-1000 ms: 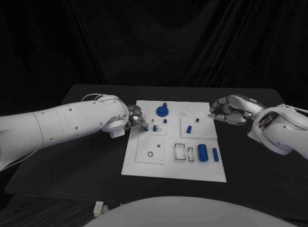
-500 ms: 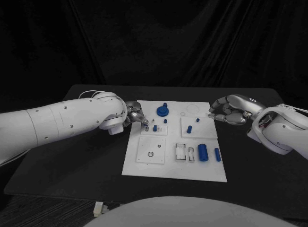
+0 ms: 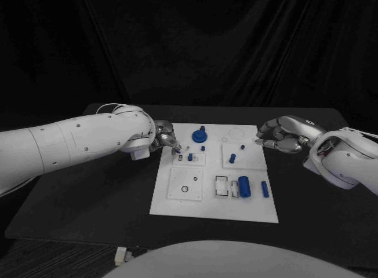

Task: Assemble the parts on the task board

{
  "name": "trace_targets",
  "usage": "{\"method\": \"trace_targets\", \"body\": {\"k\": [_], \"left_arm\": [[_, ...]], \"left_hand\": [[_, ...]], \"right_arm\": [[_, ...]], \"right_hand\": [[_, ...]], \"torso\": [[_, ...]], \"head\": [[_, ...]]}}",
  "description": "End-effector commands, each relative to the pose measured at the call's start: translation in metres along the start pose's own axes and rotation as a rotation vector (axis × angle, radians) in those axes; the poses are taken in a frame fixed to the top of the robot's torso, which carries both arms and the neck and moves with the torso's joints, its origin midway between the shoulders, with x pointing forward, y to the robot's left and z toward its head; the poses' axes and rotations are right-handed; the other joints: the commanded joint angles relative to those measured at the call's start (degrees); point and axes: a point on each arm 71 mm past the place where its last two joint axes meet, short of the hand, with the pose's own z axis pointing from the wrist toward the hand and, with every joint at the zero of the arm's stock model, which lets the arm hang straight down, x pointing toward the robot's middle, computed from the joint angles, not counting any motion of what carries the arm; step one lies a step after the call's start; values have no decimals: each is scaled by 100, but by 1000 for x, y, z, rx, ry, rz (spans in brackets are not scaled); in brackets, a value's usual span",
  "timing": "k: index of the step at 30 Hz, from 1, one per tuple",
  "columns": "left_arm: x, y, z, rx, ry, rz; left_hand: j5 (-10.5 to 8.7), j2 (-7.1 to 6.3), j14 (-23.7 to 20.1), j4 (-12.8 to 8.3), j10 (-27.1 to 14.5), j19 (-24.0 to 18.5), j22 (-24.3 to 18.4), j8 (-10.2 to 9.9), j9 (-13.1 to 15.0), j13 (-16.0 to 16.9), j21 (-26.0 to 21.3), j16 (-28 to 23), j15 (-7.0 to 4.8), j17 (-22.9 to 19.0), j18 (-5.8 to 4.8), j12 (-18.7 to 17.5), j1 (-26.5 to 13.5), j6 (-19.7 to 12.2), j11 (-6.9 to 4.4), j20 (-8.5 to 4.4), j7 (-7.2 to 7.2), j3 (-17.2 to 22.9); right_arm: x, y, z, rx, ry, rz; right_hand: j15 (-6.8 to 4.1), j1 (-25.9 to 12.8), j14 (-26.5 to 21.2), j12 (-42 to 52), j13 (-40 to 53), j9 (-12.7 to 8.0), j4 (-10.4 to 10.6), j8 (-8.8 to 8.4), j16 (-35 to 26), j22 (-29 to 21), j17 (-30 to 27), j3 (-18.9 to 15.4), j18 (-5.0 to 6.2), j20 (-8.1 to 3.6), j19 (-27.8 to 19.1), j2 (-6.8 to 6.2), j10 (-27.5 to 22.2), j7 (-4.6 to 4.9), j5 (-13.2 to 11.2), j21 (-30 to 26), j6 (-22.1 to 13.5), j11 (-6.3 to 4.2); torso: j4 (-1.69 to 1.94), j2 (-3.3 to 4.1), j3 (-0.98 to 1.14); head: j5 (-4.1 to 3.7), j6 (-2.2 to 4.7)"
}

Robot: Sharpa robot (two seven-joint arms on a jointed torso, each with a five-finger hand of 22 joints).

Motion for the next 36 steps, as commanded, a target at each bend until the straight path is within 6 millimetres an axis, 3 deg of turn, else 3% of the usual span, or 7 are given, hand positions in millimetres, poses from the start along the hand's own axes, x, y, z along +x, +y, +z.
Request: {"method": "trace_targets", "body": {"k": [1, 10, 36], "left_arm": [[4, 1, 0, -60, 89, 50], [1, -1, 5, -135, 162, 104], [-10, -17, 19, -106, 125, 96]], "left_hand": [[-4, -3, 605, -312, 600, -13, 1126, 23, 6, 1496, 34, 15, -27, 1509, 75, 15, 63, 177, -43, -10, -138, 274], [-7, 1, 605, -317, 600, -21, 1122, 22, 7, 1496, 23, 15, -29, 1509, 79, 15, 67, 179, -43, -11, -137, 279], [-26, 23, 605, -333, 600, -34, 1113, 7, 6, 1496, 2, 15, -33, 1509, 84, 15, 76, 170, -40, -16, -128, 306]], "right_arm": [[1, -1, 0, 18, 5, 0], [2, -1, 0, 18, 8, 0], [3, 0, 2, 16, 14, 0]], "right_hand": [[36, 64, 457, 14, 1510, -7, -29, -22, -35, 1049, 929, 14, 75, 44, 26, 14, 610, -15, 31, -28, 40, 37], [36, 64, 457, 14, 1510, -7, -29, -22, -35, 1049, 929, 14, 75, 44, 26, 14, 610, -15, 31, -28, 40, 37], [36, 79, 458, 14, 1510, -9, -35, -25, -33, 1046, 931, 22, 77, 44, 23, 21, 610, -15, 36, -38, 48, 38]], "torso": [[0, 0, 3], [2, 3, -1], [-1, 2, 1]], "head": [[-2, -1], [-2, -1], [7, -1]]}}
